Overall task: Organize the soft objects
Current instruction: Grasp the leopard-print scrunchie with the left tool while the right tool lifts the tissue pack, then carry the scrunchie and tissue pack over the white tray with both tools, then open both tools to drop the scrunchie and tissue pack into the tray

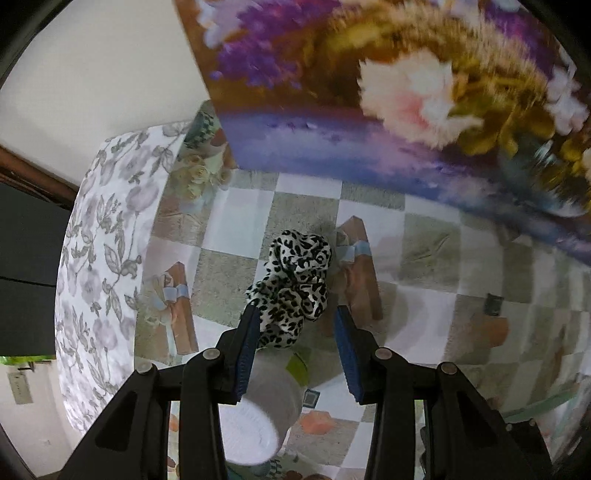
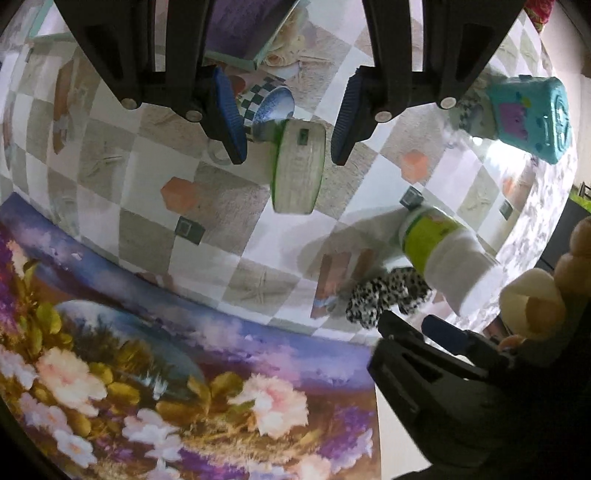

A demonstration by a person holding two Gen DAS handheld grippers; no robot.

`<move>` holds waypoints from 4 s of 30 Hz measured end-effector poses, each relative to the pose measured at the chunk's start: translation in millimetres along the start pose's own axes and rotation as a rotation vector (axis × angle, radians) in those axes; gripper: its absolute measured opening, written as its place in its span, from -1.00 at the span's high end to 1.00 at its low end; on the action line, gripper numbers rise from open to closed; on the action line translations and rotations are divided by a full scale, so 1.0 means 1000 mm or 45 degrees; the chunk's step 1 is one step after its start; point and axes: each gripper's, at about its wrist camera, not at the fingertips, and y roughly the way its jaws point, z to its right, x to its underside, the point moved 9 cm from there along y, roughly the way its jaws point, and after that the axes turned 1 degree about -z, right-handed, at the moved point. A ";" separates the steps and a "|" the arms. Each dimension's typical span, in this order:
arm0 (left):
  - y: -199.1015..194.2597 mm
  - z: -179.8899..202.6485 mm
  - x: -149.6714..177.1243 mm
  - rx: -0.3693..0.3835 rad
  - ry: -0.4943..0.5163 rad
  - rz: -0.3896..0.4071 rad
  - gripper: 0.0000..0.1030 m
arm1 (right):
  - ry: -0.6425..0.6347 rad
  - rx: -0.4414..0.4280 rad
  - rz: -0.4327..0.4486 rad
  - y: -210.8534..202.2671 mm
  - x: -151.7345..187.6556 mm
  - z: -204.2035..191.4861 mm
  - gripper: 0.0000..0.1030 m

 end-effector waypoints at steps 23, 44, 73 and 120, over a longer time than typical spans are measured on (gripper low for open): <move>0.041 0.007 0.001 -0.415 0.225 -0.014 0.75 | 0.080 -0.128 0.055 -0.002 0.009 0.021 0.56; -0.117 0.039 0.086 0.064 0.146 0.369 0.81 | 0.348 -0.045 0.149 -0.111 0.047 0.030 0.56; -0.164 0.079 0.296 0.493 0.099 0.521 0.80 | 0.626 0.283 0.217 -0.214 0.205 0.048 0.56; -0.080 0.164 0.314 0.553 0.316 0.206 0.35 | 0.827 0.269 -0.208 -0.130 0.269 0.095 0.50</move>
